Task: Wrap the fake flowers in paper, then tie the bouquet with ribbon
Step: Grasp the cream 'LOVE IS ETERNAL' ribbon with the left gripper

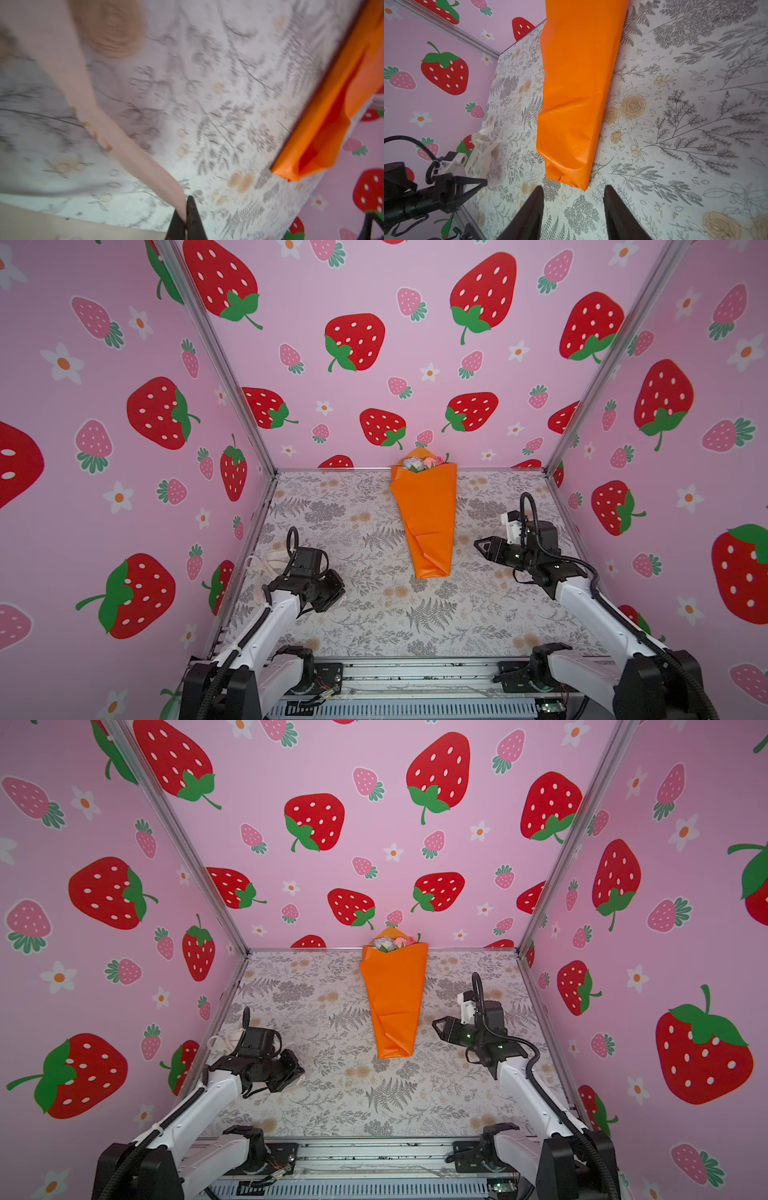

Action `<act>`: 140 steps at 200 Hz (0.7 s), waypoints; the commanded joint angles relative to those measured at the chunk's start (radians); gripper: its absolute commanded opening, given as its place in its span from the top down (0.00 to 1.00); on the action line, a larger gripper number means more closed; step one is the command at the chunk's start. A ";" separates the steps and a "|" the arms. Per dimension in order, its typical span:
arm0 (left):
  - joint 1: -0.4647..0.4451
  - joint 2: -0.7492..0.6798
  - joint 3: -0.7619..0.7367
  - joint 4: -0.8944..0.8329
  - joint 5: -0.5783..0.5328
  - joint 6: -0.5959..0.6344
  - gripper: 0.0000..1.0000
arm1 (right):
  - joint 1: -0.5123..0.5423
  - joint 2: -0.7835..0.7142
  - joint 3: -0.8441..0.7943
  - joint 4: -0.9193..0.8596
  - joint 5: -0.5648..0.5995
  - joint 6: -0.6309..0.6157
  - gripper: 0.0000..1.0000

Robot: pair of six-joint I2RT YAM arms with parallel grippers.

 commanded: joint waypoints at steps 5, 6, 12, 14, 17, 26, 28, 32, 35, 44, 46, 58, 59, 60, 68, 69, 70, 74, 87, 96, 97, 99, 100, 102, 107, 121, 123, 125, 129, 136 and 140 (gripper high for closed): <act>-0.216 0.031 0.213 0.031 0.073 0.058 0.93 | 0.003 -0.056 0.030 -0.015 0.065 -0.011 0.49; -0.225 0.035 0.223 0.031 0.071 0.060 0.93 | 0.003 -0.058 0.030 -0.014 0.066 -0.011 0.49; -0.283 0.064 0.274 0.021 0.065 0.073 0.93 | 0.001 -0.068 0.026 -0.006 0.071 -0.007 0.49; -0.300 0.074 0.291 0.019 0.063 0.075 0.93 | 0.001 -0.070 0.026 -0.005 0.070 -0.006 0.49; -0.327 0.089 0.315 0.014 0.057 0.079 0.93 | -0.001 -0.074 0.026 -0.002 0.071 -0.004 0.49; -0.393 0.130 0.382 0.016 0.035 0.070 0.93 | -0.002 -0.086 0.021 0.012 0.067 0.005 0.49; -0.407 0.139 0.393 0.019 0.032 0.066 0.93 | -0.003 -0.090 0.019 0.016 0.066 0.008 0.49; -0.433 0.156 0.414 0.032 0.028 0.059 0.93 | -0.003 -0.097 0.014 0.026 0.059 0.015 0.49; -0.450 0.166 0.427 0.043 0.026 0.053 0.93 | -0.003 -0.099 0.011 0.029 0.055 0.017 0.49; -0.495 0.201 0.467 0.084 0.032 0.041 0.93 | -0.003 -0.114 0.000 0.057 0.020 0.020 0.49; -0.507 0.208 0.475 0.094 0.036 0.040 0.93 | -0.003 -0.116 -0.002 0.063 0.013 0.020 0.49; -0.564 0.258 0.535 0.127 0.061 0.057 0.93 | -0.003 -0.136 -0.027 0.107 -0.043 0.028 0.50; -0.569 0.262 0.541 0.127 0.062 0.059 0.93 | -0.003 -0.140 -0.030 0.114 -0.049 0.029 0.51; -0.573 0.265 0.547 0.127 0.062 0.060 0.93 | -0.003 -0.141 -0.032 0.118 -0.056 0.029 0.51; -0.606 0.293 0.586 0.115 0.048 0.073 0.93 | -0.003 -0.152 -0.051 0.156 -0.106 0.033 0.52; -0.609 0.297 0.590 0.114 0.046 0.074 0.93 | -0.003 -0.152 -0.051 0.156 -0.106 0.033 0.52; -0.614 0.300 0.594 0.113 0.044 0.075 0.93 | -0.003 -0.153 -0.052 0.162 -0.114 0.033 0.52; -0.629 0.310 0.613 0.111 0.040 0.079 0.93 | -0.003 -0.158 -0.068 0.191 -0.153 0.034 0.53; -0.652 0.332 0.650 0.130 0.034 0.068 0.92 | 0.001 -0.158 -0.094 0.254 -0.236 0.037 0.55; -0.655 0.340 0.657 0.153 0.024 0.028 0.92 | 0.019 -0.158 -0.108 0.290 -0.294 0.013 0.55; -0.655 0.340 0.657 0.156 0.023 0.023 0.92 | 0.022 -0.158 -0.108 0.292 -0.298 0.010 0.55; -0.653 0.340 0.655 0.164 0.021 0.013 0.92 | 0.029 -0.158 -0.112 0.296 -0.305 0.002 0.54; -0.652 0.340 0.654 0.167 0.020 0.009 0.92 | 0.033 -0.158 -0.112 0.296 -0.308 -0.003 0.54; -0.652 0.340 0.651 0.173 0.017 0.001 0.92 | 0.045 -0.159 -0.115 0.298 -0.309 -0.016 0.54; -0.652 0.337 0.645 0.193 0.008 -0.017 0.93 | 0.066 -0.158 -0.117 0.293 -0.304 -0.043 0.54; -0.652 0.323 0.623 0.249 -0.011 -0.053 0.93 | 0.162 -0.207 -0.131 0.279 -0.223 -0.142 0.51; -0.650 0.321 0.621 0.254 -0.015 -0.057 0.93 | 0.176 -0.212 -0.136 0.281 -0.207 -0.155 0.52; -0.649 0.319 0.620 0.257 -0.017 -0.059 0.93 | 0.194 -0.217 -0.142 0.286 -0.191 -0.167 0.51; -0.649 0.316 0.619 0.261 -0.025 -0.066 0.93 | 0.229 -0.228 -0.155 0.297 -0.161 -0.186 0.51; -0.648 0.310 0.620 0.262 -0.036 -0.066 0.93 | 0.285 -0.252 -0.184 0.339 -0.108 -0.213 0.51; -0.650 0.309 0.623 0.260 -0.038 -0.065 0.93 | 0.314 -0.264 -0.203 0.368 -0.089 -0.226 0.50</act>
